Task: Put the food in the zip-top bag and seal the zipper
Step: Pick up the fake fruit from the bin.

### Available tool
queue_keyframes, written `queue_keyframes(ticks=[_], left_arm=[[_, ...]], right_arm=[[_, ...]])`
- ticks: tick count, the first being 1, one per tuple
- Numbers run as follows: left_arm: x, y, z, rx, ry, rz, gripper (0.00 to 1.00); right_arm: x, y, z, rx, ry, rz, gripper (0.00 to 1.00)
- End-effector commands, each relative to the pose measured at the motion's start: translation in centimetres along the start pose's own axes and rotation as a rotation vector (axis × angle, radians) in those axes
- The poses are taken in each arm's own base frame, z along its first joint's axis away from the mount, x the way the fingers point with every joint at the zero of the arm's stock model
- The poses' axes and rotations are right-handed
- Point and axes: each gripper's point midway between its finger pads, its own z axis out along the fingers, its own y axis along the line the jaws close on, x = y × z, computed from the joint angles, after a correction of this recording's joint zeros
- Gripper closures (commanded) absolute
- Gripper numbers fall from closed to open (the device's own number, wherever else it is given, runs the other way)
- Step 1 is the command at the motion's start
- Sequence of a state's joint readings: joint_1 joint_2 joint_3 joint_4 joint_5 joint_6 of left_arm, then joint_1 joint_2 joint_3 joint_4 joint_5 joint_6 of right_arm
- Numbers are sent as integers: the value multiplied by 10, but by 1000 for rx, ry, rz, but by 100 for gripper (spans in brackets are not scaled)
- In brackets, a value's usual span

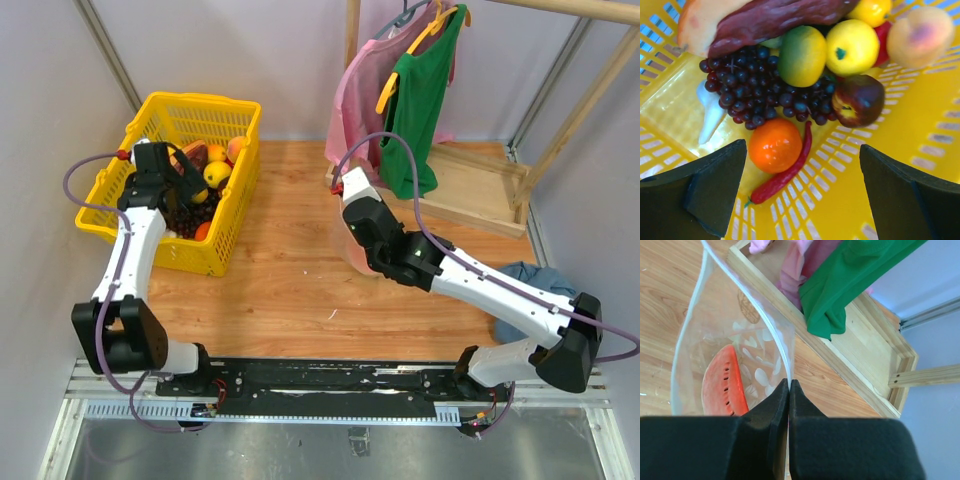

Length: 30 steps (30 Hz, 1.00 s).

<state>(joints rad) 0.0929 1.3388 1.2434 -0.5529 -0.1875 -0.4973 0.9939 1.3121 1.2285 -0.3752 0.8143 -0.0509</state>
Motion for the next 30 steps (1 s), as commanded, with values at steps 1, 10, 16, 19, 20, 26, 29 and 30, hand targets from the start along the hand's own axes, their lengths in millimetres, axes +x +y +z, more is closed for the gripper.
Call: queue_keyframes(ticks=[1, 10, 16, 19, 20, 26, 29, 30], left_arm=[[0, 8, 27, -27, 17, 0, 1], [5, 13, 84, -108, 86, -1, 5], [10, 7, 117, -105, 108, -3, 16], [11, 5, 129, -101, 112, 8, 15], [13, 6, 133, -104, 120, 12, 15], [34, 11, 158, -120, 183, 44, 8], [39, 12, 166, -116, 197, 62, 8], [42, 10, 168, -107, 207, 66, 8]], right_arm=[[-5, 16, 1, -46, -15, 20, 99], [-6, 28, 4, -95, -25, 19, 99], [-5, 36, 5, -127, -25, 15, 99], [-4, 38, 6, -135, -25, 8, 99], [-4, 39, 6, -138, -25, 7, 99], [-6, 43, 5, -161, -32, 3, 99], [-7, 47, 5, -188, -43, 4, 99], [-7, 48, 4, -196, -44, 4, 99]])
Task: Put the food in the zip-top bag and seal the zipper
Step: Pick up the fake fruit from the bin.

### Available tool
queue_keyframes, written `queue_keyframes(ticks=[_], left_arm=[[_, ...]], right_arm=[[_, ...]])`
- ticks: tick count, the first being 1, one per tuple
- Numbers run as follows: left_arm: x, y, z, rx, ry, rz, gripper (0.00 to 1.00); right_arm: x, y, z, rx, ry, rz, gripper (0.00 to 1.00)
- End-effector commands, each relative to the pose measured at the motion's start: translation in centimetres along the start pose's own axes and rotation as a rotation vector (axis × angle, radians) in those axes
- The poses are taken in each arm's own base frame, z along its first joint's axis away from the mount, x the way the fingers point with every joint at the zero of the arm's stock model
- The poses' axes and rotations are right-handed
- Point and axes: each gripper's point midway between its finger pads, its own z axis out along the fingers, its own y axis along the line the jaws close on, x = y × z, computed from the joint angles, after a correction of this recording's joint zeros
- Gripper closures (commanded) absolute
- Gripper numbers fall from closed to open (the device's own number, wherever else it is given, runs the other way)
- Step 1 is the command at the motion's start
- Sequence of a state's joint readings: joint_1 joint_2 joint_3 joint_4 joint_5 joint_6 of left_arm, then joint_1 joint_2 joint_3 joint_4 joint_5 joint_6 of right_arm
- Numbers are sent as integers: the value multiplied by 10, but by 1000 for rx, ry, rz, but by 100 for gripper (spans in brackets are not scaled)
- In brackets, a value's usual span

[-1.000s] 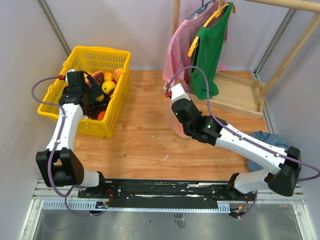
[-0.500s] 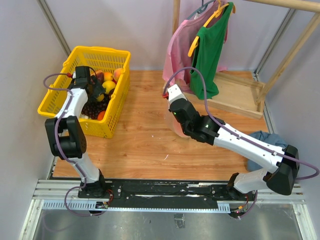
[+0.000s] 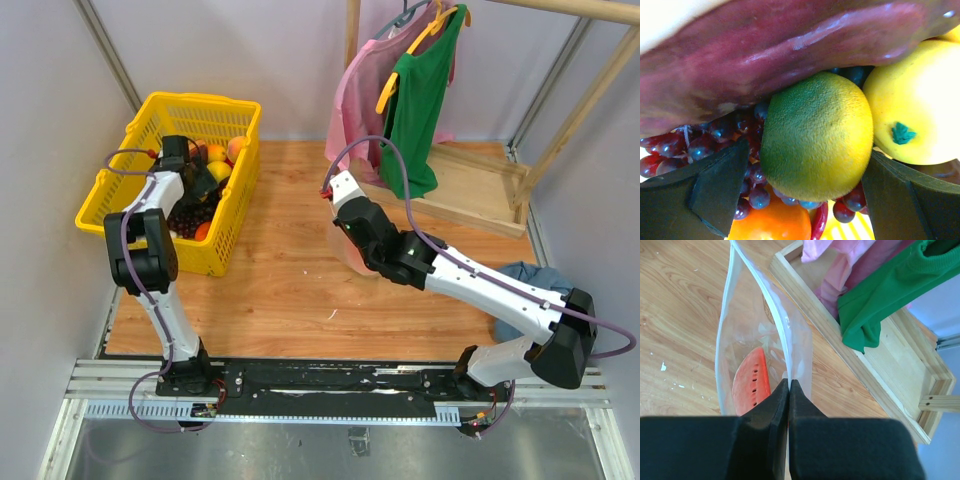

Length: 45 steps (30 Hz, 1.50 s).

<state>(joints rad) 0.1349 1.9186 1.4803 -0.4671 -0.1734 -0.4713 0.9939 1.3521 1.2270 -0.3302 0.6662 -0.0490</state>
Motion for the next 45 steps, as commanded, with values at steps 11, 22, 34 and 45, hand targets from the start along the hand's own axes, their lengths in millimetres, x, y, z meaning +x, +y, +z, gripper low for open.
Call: queue_keyframes(ticks=[11, 22, 34, 45], left_arm=[[-24, -12, -6, 75, -83, 51, 22], [-21, -7, 17, 25, -78, 36, 12], [-37, -21, -15, 108, -107, 83, 58], [-45, -29, -78, 160, -123, 71, 70]], right_arm=[[-4, 17, -5, -92, -39, 1, 99], [-5, 20, -6, -111, -45, -3, 99], [-7, 20, -8, -121, -55, -9, 99], [-11, 16, -14, -111, -67, -13, 99]])
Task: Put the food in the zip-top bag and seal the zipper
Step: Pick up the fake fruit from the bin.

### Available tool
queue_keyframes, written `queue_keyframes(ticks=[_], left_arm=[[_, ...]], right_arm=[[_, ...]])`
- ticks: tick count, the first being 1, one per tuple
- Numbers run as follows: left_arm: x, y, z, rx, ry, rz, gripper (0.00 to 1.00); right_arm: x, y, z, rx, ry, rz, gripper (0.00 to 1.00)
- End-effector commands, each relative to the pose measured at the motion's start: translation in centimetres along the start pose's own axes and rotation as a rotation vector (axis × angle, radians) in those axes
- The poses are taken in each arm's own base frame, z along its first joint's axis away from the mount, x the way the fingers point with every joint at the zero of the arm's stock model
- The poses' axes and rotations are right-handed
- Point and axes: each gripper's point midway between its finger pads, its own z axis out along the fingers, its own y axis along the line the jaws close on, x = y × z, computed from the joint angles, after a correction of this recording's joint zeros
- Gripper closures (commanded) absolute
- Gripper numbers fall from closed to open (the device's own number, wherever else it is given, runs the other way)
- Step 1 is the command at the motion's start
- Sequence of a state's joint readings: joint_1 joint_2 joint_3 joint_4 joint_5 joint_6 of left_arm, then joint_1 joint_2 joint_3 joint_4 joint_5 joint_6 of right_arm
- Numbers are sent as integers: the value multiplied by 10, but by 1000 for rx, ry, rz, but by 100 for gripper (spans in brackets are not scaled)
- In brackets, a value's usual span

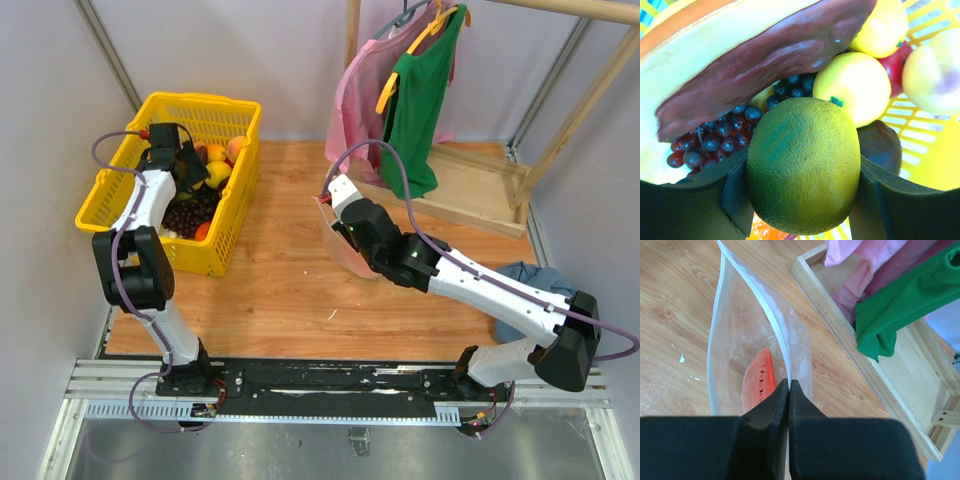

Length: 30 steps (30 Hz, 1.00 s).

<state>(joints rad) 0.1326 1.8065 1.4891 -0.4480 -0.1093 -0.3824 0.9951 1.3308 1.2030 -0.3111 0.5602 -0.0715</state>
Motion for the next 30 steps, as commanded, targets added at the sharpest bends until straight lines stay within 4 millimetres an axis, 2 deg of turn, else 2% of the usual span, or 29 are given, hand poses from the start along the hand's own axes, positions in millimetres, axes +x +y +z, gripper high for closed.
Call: queue_keyframes(ticks=[1, 10, 13, 20, 25, 30], left_arm=[[-15, -15, -39, 52, -24, 1, 71], [-18, -52, -121, 235, -96, 25, 73], [-9, -67, -145, 309, -96, 44, 73], [21, -107, -209, 504, -101, 97, 73], [53, -140, -258, 683, -98, 149, 73], [84, -166, -295, 834, -73, 166, 73]], right_arm=[[-10, 1, -11, -5, -40, -2, 99], [-14, -6, -18, 25, -60, 42, 99], [-15, -8, -20, 31, -66, 75, 99], [-14, -13, -22, 64, -77, 135, 99], [-15, -9, -22, 47, -83, 168, 99], [-20, -1, -23, -3, -104, 201, 99]])
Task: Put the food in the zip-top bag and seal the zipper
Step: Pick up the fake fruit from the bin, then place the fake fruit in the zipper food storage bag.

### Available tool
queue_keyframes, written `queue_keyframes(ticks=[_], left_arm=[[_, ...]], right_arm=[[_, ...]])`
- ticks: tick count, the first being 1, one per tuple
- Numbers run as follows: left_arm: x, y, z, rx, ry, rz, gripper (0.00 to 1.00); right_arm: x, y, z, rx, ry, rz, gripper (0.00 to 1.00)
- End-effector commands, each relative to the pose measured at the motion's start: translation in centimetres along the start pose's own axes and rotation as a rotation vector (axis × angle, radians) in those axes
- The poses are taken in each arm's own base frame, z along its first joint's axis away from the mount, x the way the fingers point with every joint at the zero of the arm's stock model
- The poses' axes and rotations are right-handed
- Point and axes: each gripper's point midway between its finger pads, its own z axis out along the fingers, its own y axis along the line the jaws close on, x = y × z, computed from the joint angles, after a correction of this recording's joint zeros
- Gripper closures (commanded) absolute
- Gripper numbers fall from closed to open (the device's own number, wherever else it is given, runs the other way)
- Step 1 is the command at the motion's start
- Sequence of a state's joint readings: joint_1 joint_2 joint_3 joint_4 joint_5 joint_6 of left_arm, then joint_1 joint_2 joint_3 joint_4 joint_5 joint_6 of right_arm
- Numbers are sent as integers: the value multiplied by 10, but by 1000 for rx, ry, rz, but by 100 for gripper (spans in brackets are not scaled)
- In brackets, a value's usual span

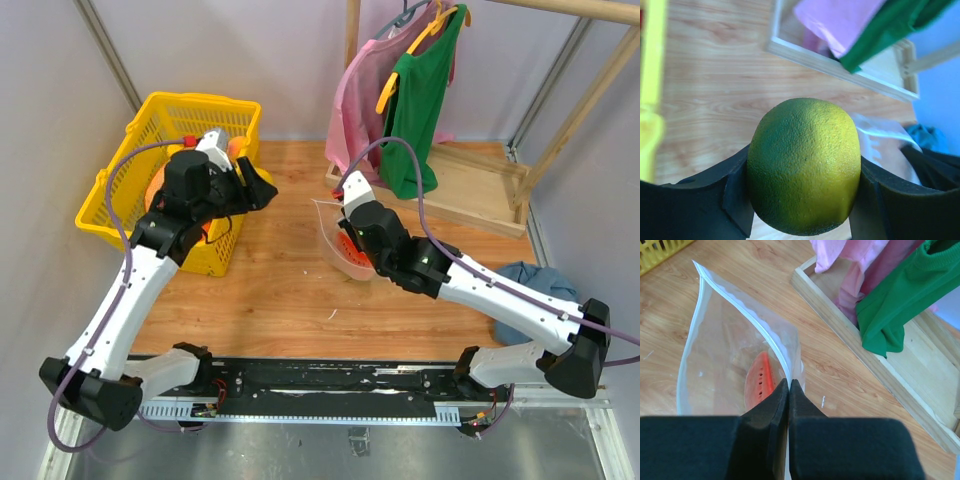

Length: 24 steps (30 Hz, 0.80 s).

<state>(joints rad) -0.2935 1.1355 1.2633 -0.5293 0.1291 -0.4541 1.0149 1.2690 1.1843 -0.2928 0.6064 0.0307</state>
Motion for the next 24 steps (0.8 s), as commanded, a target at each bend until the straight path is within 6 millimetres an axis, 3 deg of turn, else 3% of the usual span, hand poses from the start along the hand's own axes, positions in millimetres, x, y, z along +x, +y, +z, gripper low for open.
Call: queue_keyframes(ticks=[1, 8, 14, 19, 24], left_arm=[[12, -48, -12, 178, -14, -13, 73], [55, -113, -13, 369, 36, -23, 73], [73, -146, -8, 430, 52, -12, 74], [90, -145, 5, 394, 80, -10, 73], [110, -121, 20, 265, 124, -9, 71]], right_arm=[[-11, 8, -8, -47, -53, 82, 99], [-14, 15, -10, -93, -72, 106, 99], [-18, 24, -15, -154, -99, 133, 99], [-19, 26, -19, -180, -115, 153, 99], [-21, 28, -22, -204, -123, 160, 99]])
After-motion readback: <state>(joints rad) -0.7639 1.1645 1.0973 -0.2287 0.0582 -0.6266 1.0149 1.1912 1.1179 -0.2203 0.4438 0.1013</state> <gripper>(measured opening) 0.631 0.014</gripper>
